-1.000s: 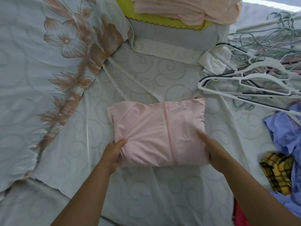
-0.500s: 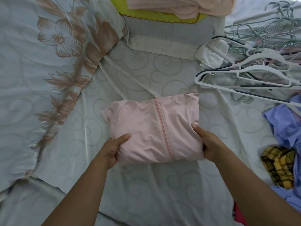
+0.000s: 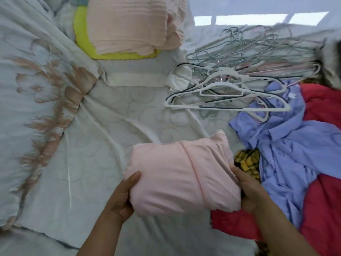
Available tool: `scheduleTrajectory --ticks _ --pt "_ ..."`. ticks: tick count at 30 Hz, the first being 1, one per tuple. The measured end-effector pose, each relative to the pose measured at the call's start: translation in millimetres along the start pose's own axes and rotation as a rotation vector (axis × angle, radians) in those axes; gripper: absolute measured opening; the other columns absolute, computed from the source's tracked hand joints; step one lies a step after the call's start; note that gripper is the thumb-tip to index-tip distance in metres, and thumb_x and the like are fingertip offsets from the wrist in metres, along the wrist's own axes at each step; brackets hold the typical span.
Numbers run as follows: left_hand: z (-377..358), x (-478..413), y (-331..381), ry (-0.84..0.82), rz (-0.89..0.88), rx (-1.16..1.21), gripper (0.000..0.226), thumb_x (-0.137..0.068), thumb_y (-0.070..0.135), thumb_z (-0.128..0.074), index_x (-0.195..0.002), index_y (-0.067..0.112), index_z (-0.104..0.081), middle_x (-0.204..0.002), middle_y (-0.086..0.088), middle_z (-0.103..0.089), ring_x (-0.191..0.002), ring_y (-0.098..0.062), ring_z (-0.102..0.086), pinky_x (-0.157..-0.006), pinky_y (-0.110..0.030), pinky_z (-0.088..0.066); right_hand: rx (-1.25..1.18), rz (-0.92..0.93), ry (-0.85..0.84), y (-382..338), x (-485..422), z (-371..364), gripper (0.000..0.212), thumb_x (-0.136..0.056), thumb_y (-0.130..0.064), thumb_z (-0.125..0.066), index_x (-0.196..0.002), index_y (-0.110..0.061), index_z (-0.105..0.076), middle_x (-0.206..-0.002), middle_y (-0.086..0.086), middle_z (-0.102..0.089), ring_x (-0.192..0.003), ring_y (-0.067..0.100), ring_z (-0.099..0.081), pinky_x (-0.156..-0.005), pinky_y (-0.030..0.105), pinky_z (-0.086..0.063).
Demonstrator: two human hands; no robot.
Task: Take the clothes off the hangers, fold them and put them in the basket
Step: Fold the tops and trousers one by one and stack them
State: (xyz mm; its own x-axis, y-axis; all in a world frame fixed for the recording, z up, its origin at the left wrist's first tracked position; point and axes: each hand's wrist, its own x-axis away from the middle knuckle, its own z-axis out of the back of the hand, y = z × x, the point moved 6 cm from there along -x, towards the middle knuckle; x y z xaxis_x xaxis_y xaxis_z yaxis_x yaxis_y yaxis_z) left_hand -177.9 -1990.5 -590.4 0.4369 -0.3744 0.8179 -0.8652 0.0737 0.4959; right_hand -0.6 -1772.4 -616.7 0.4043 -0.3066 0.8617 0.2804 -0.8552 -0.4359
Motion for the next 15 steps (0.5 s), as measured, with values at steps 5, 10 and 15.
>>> scheduleTrajectory --ticks 5,10,15 --pt "-91.3 39.2 -45.3 -0.063 -0.048 -0.056 0.039 -0.073 0.027 -0.056 -0.107 0.011 -0.062 -0.099 -0.013 -0.072 -0.081 -0.027 -0.071 -0.059 -0.039 -0.059 -0.113 0.079 -0.053 -39.0 51.2 86.2 0.023 -0.095 -0.025 -0.047 -0.091 -0.010 -0.064 -0.066 0.004 -0.072 -0.060 0.017 -0.069 -0.049 0.025 -0.055" --pt "-192.9 81.3 -112.3 -0.156 -0.005 -0.080 0.065 -0.058 0.035 -0.078 -0.116 0.011 -0.061 -0.107 -0.014 -0.070 -0.088 -0.028 -0.070 -0.067 -0.043 -0.059 -0.128 0.182 -0.087 -84.9 110.2 193.2 0.021 -0.094 -0.025 -0.049 -0.092 -0.012 -0.065 -0.070 0.003 -0.073 -0.059 0.014 -0.069 -0.050 0.025 -0.053" --pt "-285.4 99.9 -176.7 -0.208 0.106 -0.101 0.068 -0.063 0.038 -0.070 -0.124 0.010 -0.058 -0.111 -0.019 -0.068 -0.088 -0.032 -0.069 -0.069 -0.047 -0.057 -0.156 0.257 -0.046 -127.1 150.4 294.4 0.024 -0.092 -0.026 -0.051 -0.097 -0.009 -0.066 -0.083 0.009 -0.074 -0.070 0.021 -0.070 -0.066 0.034 -0.054"
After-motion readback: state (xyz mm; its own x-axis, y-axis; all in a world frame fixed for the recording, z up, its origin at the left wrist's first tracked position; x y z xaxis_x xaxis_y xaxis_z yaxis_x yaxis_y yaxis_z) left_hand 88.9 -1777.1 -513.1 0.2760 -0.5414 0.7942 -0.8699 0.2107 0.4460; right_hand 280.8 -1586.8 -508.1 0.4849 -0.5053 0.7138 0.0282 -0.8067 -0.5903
